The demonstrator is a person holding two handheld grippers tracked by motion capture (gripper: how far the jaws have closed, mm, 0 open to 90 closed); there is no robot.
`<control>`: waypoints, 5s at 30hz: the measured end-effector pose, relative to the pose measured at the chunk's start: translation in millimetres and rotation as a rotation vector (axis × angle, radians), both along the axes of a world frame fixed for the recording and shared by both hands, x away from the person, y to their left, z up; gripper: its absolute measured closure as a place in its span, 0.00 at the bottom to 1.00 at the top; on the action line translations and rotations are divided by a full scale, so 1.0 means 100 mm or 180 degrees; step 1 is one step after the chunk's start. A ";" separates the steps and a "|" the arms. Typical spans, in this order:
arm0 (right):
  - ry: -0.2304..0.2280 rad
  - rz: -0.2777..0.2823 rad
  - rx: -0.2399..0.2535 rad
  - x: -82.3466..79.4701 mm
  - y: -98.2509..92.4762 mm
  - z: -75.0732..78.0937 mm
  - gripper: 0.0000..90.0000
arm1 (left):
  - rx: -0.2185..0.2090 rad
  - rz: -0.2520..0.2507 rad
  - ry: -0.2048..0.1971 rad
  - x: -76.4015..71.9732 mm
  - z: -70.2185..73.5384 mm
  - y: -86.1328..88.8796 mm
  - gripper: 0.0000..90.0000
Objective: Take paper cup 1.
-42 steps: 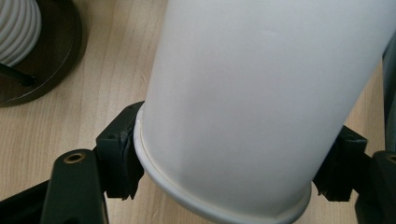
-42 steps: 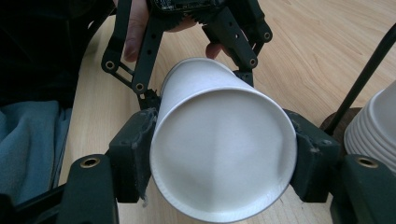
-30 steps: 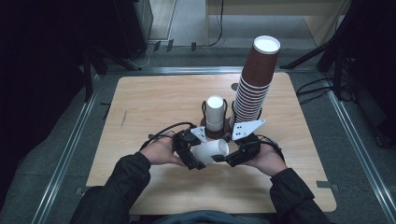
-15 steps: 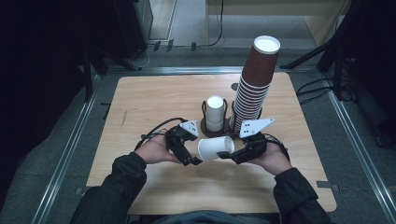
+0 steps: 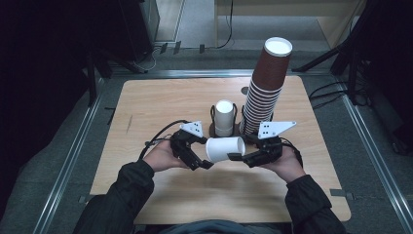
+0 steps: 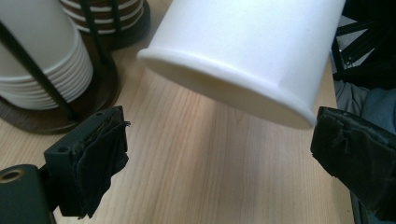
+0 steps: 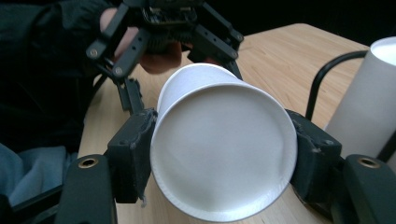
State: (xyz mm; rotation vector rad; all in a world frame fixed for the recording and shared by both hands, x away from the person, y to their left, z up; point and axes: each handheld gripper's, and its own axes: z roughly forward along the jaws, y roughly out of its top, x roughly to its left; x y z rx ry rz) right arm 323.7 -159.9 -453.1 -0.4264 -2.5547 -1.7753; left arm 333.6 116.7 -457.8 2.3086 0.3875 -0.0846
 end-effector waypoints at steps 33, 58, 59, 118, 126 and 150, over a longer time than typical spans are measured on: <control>0.0096 0.0197 0.0298 -0.04 0.17 0.00 0.38 | -0.0464 -0.0138 0.0067 -0.03 0.04 -0.01 0.23; 0.0053 0.0001 -0.0332 0.00 0.12 -0.07 0.28 | 0.0061 0.0125 -0.0069 0.06 0.13 0.22 0.23; 0.0048 -0.0008 -0.0363 0.00 0.12 -0.08 0.28 | 0.0094 0.0128 -0.0079 0.06 0.13 0.22 0.23; -0.0125 0.0298 -0.0796 -0.06 0.38 -0.19 0.37 | 0.0639 -0.0212 0.0047 -0.01 -0.04 -0.15 0.11; -0.0153 0.0206 -0.0690 -0.03 0.28 -0.17 0.37 | 0.0452 -0.0094 0.0067 0.03 0.02 -0.03 0.09; -0.0268 0.0223 -0.0230 -0.02 0.18 -0.15 0.37 | -0.0254 0.0024 0.0156 0.02 0.13 0.04 0.03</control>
